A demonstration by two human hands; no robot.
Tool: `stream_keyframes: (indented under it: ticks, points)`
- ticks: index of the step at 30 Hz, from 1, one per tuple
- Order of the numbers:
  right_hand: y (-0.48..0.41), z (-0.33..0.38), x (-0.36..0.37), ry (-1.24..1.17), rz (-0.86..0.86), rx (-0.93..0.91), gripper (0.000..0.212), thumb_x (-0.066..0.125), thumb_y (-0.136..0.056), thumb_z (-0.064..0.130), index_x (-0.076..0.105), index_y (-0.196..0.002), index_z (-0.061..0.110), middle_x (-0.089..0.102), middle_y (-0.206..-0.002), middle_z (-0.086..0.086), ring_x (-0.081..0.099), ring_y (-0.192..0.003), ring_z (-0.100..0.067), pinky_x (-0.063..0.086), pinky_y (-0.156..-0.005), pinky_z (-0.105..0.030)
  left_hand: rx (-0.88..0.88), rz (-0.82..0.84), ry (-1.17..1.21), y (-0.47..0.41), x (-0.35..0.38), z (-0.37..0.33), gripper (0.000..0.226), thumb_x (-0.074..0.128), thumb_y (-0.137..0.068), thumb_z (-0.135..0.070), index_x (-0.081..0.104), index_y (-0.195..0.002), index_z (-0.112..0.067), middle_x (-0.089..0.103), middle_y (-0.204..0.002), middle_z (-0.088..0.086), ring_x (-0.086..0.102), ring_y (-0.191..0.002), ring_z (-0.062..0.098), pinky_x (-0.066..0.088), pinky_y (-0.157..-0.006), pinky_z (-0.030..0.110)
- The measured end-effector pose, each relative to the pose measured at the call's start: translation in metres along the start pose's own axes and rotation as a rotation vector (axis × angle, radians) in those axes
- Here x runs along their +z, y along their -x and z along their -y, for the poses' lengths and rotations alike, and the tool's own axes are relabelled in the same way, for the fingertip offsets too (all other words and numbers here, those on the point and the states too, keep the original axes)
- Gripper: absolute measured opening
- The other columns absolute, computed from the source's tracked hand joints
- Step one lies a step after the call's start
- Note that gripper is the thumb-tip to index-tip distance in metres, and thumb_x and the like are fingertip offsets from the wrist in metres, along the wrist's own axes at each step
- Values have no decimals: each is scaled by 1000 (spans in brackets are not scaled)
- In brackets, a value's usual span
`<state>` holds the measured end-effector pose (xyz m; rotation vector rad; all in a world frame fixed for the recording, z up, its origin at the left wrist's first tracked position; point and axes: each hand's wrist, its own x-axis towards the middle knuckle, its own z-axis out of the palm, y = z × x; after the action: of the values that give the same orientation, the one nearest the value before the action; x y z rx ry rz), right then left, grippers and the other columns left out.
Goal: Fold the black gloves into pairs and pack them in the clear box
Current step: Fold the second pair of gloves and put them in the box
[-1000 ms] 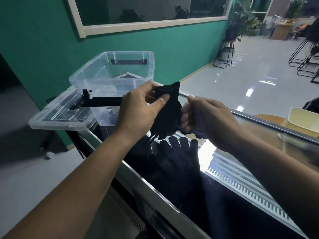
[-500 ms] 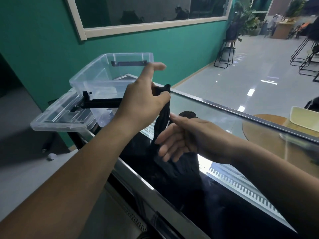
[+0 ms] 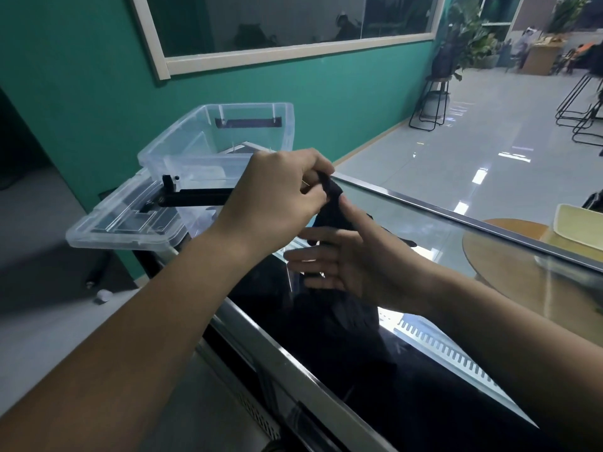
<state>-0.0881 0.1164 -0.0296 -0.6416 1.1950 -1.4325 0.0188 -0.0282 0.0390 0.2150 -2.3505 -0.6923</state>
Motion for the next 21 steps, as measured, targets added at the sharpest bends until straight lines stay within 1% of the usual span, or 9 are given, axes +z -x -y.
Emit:
stream_keyframes:
  ticks: [4, 6, 8, 10, 12, 14, 16, 18, 21]
  points:
    - [-11, 3, -17, -110, -102, -69, 96, 38, -98, 81, 51, -154, 4, 69, -142, -19, 66, -135, -30, 45, -120, -49, 136, -72, -37, 11, 7, 6, 13, 73, -94, -19, 83, -104, -19, 78, -82, -4, 73, -69, 7, 62, -72, 34]
    - [-13, 4, -24, -141, -110, -92, 92, 39, -99, 79, 58, -144, 1, 69, -141, -20, 67, -133, -31, 43, -122, -49, 219, -121, -123, 20, 11, 8, 9, 77, -95, -24, 83, -101, -21, 71, -89, -3, 65, -74, 13, 57, -73, 36]
    - [-13, 4, -31, -184, -95, -118, 79, 41, -100, 77, 63, -128, 6, 75, -126, -18, 70, -123, -32, 39, -126, -52, 283, -154, -210, 30, 17, 12, 9, 79, -95, -25, 83, -101, -19, 65, -103, 1, 63, -93, 22, 54, -83, 40]
    - [-11, 3, -34, -228, -77, -139, 74, 41, -101, 74, 61, -120, 6, 78, -102, -14, 73, -104, -31, 43, -123, -51, 327, -160, -246, 40, 26, 14, 10, 80, -95, -25, 81, -99, -15, 67, -114, 5, 63, -105, 29, 52, -92, 45]
    - [-7, 4, -34, -255, -81, -147, 75, 38, -103, 72, 64, -118, 3, 74, -92, -12, 71, -83, -26, 58, -98, -42, 357, -163, -227, 54, 38, 13, 12, 77, -99, -25, 81, -99, -13, 73, -108, 5, 69, -100, 29, 52, -89, 47]
    - [-6, 3, -37, -280, -120, -135, 76, 38, -103, 71, 66, -106, 1, 70, -90, -13, 67, -71, -25, 55, -69, -32, 380, -169, -228, 70, 50, 10, 16, 72, -104, -27, 81, -100, -14, 76, -95, 2, 73, -87, 28, 51, -81, 45]
    - [-4, 0, -42, -307, -124, -93, 75, 38, -102, 72, 62, -97, 1, 68, -83, -11, 70, -67, -23, 55, -59, -27, 396, -159, -243, 86, 61, 8, 19, 70, -106, -29, 82, -101, -15, 74, -88, 1, 71, -79, 26, 51, -75, 44]
    - [-4, -4, -49, -313, -96, -39, 76, 42, -99, 76, 62, -112, 3, 72, -94, -12, 75, -85, -26, 60, -74, -34, 413, -134, -254, 100, 70, 6, 16, 73, -106, -28, 83, -103, -15, 71, -86, 1, 68, -75, 25, 50, -72, 43]
    - [-4, -10, -57, -240, -77, 25, 95, 47, -97, 78, 58, -148, -1, 65, -145, -24, 65, -131, -37, 49, -112, -46, 413, -103, -249, 116, 82, 3, 15, 73, -105, -27, 82, -105, -15, 68, -84, 1, 64, -73, 26, 49, -69, 42]
